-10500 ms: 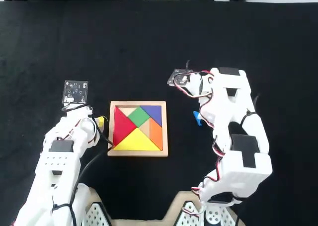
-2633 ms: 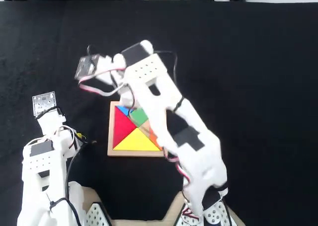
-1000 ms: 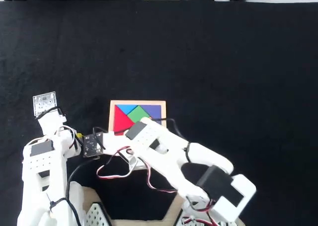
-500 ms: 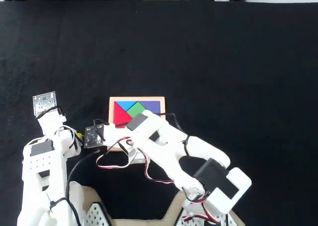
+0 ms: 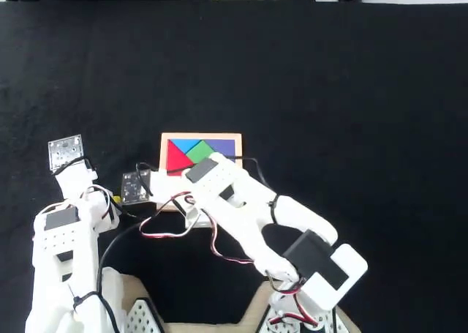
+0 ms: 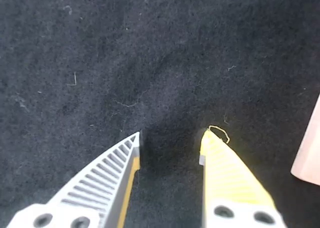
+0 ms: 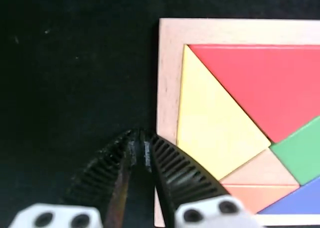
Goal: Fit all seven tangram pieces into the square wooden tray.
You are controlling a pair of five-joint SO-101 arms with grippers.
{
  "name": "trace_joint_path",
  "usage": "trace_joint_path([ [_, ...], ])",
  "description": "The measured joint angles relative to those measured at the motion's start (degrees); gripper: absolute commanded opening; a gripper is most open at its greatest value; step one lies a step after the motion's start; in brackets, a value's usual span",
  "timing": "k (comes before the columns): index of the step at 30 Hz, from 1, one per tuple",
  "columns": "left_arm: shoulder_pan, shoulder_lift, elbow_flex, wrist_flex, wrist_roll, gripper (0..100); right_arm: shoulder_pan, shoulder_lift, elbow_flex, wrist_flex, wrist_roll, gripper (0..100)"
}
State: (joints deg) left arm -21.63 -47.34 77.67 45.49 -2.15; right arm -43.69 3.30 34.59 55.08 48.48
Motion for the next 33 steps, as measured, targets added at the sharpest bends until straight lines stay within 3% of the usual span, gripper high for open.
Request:
trace_joint_path([
  [15,0.0,0.0,0.0,0.0,0.0,20,4.4,0.0,-1.41,-0.35,0.0,1.1],
  [33,0.0,0.0,0.0,0.0,0.0,20,2.73,6.07,-6.59,-0.62,0.0,1.1],
])
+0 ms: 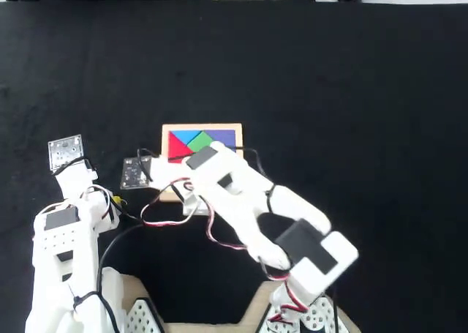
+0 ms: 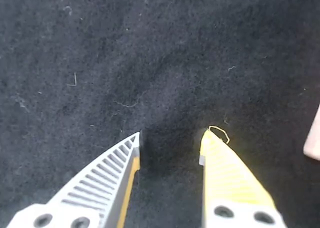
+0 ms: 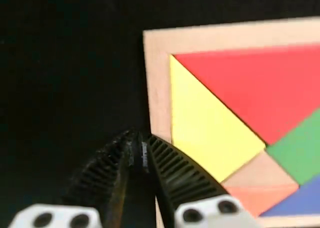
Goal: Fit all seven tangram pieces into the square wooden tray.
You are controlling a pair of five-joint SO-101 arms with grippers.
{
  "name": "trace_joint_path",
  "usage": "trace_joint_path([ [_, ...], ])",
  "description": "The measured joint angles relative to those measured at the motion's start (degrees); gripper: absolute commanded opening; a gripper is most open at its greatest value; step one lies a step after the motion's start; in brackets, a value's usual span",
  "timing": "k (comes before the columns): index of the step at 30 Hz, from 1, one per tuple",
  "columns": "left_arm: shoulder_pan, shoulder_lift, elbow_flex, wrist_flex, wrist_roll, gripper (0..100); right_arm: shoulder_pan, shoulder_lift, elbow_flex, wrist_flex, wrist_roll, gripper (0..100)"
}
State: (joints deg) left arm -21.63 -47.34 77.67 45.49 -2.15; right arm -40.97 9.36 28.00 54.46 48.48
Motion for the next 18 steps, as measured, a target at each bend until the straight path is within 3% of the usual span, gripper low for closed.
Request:
trace_joint_path([
  [6,0.0,0.0,0.0,0.0,0.0,20,-0.7,6.15,-7.03,2.37,0.0,1.1],
  [18,0.0,0.0,0.0,0.0,0.0,20,-3.96,3.43,-8.35,5.98,0.0,1.1],
])
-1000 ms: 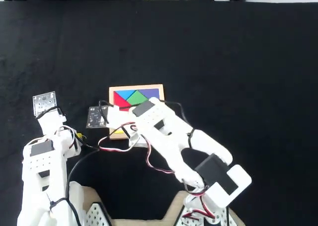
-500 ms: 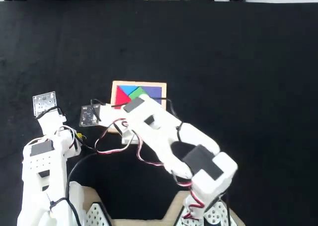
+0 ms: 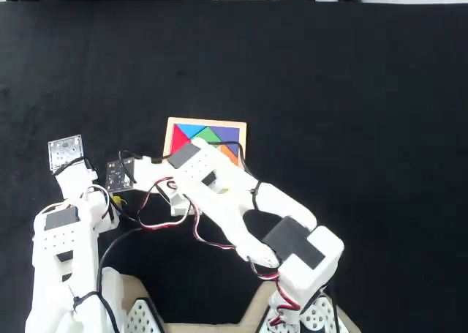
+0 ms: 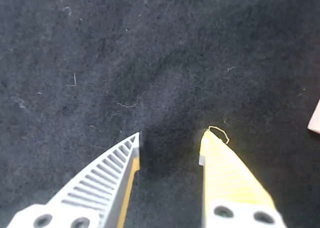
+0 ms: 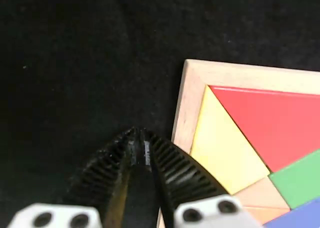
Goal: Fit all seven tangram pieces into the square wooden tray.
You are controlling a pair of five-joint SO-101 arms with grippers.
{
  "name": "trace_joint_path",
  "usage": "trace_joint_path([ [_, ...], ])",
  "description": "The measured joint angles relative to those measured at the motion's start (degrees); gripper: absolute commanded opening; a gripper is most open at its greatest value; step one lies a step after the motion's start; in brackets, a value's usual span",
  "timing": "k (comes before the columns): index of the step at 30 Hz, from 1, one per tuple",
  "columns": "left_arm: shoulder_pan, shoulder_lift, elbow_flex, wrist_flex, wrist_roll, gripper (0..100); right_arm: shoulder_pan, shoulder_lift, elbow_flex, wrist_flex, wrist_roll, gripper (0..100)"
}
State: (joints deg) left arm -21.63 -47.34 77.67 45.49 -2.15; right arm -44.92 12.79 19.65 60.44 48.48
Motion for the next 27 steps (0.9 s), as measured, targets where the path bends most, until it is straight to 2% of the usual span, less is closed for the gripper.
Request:
trace_joint_path([
  [3,0.0,0.0,0.0,0.0,0.0,20,0.26,-0.35,1.67,0.0,0.0,1.1],
  [9,0.0,0.0,0.0,0.0,0.0,20,5.27,-0.44,6.15,-0.35,0.0,1.1],
  [27,0.0,0.0,0.0,0.0,0.0,20,11.52,-0.53,6.33,0.0,3.08,1.1],
])
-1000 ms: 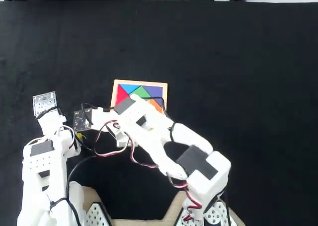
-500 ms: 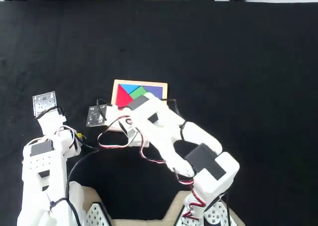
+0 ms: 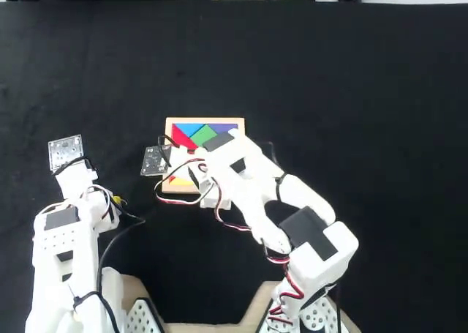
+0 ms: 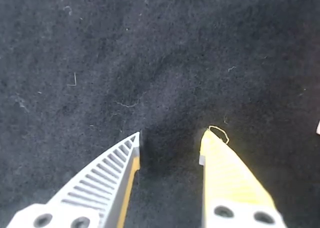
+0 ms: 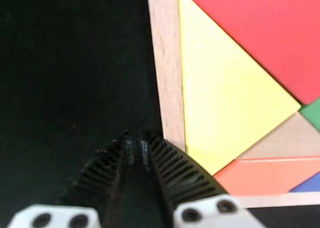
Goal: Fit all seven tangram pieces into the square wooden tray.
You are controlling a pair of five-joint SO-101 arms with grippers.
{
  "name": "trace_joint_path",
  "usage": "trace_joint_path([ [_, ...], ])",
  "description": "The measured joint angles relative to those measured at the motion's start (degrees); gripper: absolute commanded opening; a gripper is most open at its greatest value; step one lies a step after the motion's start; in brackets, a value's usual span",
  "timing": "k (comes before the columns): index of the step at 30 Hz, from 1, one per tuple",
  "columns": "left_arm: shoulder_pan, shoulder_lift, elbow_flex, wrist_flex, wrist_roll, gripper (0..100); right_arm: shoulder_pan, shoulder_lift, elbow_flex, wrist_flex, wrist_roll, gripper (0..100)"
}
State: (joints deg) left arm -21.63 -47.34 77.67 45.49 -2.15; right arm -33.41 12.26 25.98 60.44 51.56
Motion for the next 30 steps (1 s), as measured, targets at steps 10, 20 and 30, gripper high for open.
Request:
trace_joint_path([
  [10,0.0,0.0,0.0,0.0,0.0,20,-3.43,-4.13,0.09,5.8,0.0,1.1],
  [20,0.0,0.0,-0.35,0.0,0.26,21,0.09,-44.31,-5.45,21.1,-9.76,1.1],
  [30,0.0,0.0,-8.26,-0.35,12.57,20,29.63,-59.25,-5.19,21.27,-25.67,1.1],
])
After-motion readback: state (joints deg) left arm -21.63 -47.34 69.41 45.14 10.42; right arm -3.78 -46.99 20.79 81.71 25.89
